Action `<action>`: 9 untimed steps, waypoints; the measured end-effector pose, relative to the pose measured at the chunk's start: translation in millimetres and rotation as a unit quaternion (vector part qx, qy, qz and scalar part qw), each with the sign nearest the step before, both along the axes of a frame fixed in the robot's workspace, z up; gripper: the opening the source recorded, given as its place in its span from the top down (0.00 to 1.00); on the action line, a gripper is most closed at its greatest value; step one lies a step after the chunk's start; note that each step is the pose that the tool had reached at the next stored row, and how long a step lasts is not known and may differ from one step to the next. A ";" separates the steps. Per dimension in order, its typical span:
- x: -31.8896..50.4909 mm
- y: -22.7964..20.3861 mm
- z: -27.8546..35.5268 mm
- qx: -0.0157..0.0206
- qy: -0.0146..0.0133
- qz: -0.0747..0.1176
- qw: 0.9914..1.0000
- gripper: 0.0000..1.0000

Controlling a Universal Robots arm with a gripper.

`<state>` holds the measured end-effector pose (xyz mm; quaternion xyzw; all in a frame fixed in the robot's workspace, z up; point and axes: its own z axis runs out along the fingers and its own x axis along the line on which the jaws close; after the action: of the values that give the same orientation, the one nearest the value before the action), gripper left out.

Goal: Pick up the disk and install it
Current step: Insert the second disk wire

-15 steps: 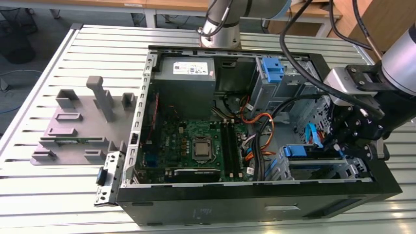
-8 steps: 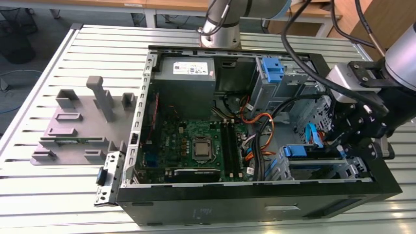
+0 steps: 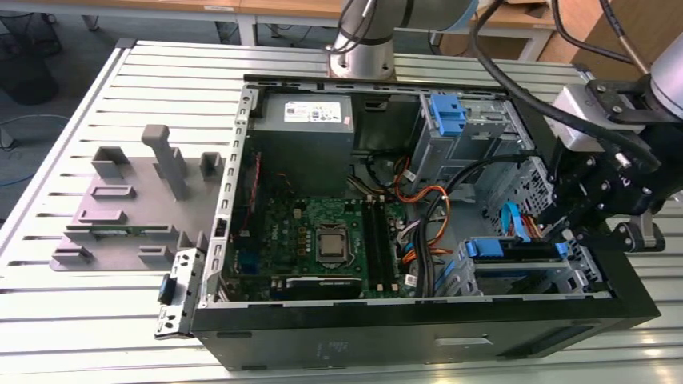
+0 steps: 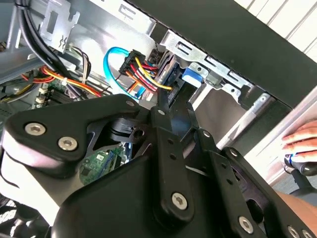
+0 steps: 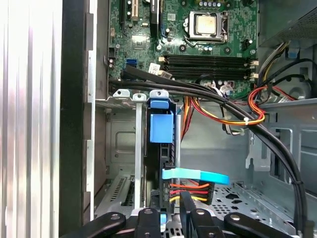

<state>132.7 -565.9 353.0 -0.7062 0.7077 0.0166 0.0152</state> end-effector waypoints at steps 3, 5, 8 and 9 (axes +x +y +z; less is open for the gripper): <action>0.0 0.3 7.8 0.000 0.000 0.000 1.000 0.70; 0.0 0.4 10.3 0.000 0.000 0.000 1.000 0.70; -0.9 0.4 10.4 0.000 0.000 0.000 1.000 0.70; -2.5 0.4 10.5 0.000 -0.002 0.000 1.000 0.70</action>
<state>130.2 -565.4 363.5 -0.7062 0.7076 0.0156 0.0165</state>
